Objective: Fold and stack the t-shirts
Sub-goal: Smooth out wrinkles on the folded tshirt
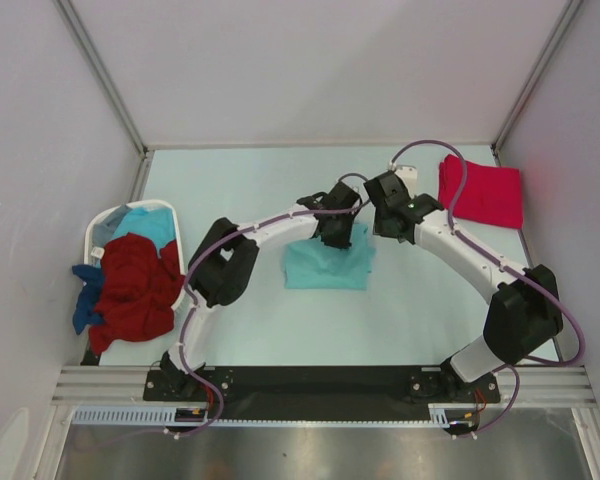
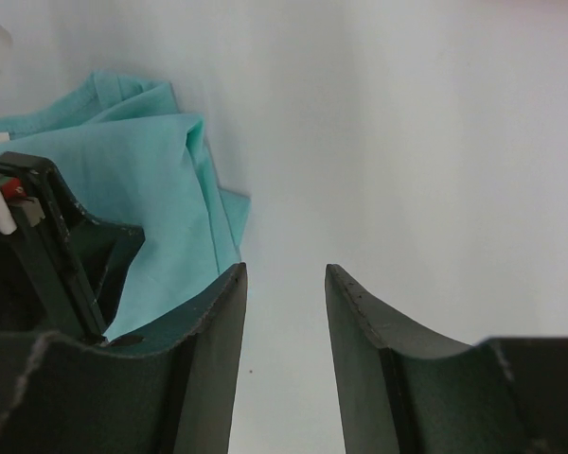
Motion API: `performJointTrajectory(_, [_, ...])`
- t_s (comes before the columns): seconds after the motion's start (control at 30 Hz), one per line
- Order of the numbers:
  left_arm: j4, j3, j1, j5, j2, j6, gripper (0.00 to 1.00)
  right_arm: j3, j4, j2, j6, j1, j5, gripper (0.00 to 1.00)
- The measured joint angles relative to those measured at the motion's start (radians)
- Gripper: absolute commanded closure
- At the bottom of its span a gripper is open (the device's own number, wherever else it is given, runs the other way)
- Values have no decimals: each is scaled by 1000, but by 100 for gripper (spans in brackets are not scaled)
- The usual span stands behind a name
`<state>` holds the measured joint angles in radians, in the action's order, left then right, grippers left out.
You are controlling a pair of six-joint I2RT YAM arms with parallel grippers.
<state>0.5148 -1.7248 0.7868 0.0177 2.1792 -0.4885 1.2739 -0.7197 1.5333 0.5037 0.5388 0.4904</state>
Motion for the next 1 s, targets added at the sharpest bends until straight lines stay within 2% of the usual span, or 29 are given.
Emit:
performJointTrajectory(0.33, [20, -12, -27, -49, 40, 0, 75, 0, 0, 0, 0, -24, -1, 55])
performJointTrajectory(0.53, [35, -27, -42, -13, 21, 8, 71, 2, -1, 2, 0, -24, -1, 55])
performJointTrajectory(0.83, [64, -225, -101, 2, 9, 19, 70, 19, -1, 14, 0, -24, -1, 55])
performJointTrajectory(1.0, [66, -263, -138, -6, 55, 19, 71, 19, -2, 15, -1, -24, 0, 55])
